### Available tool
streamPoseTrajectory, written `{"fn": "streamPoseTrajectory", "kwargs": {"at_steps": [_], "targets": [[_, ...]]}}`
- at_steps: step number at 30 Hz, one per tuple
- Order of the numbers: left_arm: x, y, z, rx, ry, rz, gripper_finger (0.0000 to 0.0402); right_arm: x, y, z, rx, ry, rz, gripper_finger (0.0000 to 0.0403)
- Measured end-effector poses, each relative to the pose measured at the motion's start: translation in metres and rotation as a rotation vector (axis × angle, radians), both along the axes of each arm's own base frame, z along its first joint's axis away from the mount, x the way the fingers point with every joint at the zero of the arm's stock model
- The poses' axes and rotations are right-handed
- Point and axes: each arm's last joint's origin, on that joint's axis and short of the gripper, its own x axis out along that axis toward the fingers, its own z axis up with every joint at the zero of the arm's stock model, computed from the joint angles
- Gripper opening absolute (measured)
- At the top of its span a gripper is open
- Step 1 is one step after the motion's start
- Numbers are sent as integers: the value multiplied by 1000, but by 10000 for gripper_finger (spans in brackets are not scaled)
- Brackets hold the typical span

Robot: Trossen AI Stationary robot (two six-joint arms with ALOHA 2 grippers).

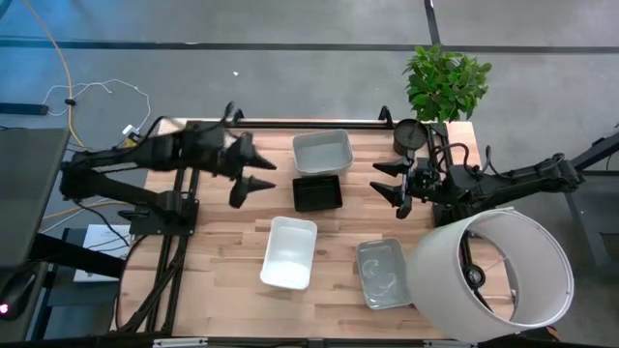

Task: Stack baskets by color
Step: Stack the bottom gray bin on top of the gray bin

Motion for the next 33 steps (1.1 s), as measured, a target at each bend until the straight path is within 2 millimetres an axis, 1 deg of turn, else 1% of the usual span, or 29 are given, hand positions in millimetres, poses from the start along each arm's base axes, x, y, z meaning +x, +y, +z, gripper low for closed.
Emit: {"fn": "streamPoseTrajectory", "kwargs": {"at_steps": [3, 6, 9, 12, 17, 24, 28, 30, 33], "targets": [[-13, -11, -18, -30, -116, 55, 234, 0, 0, 0, 1, 0, -1, 270], [-24, -21, -30, -37, -282, 93, 234, 0, 0, 0, -9, 5, 0, 270], [-32, -28, -41, -5, -449, 116, 234, 0, 0, -2, -47, 28, 4, 270], [-38, -32, -52, 48, -528, 161, 234, 0, 0, -3, -58, 47, 4, 270], [-41, -33, -68, 65, -512, 213, 234, 0, 0, -4, -59, 54, 4, 270], [-41, -33, -68, 65, -517, 214, 234, 0, 0, -4, -57, 55, 4, 270], [-41, -33, -68, 67, -517, 214, 234, 0, 0, -2, 41, 51, -4, 270], [-41, -33, -68, 67, -517, 214, 234, 3, 1, 3, 47, 110, 10, 270], [-41, -33, -68, 67, -517, 216, 234, 10, 4, 5, 39, 281, 67, 270]]}}
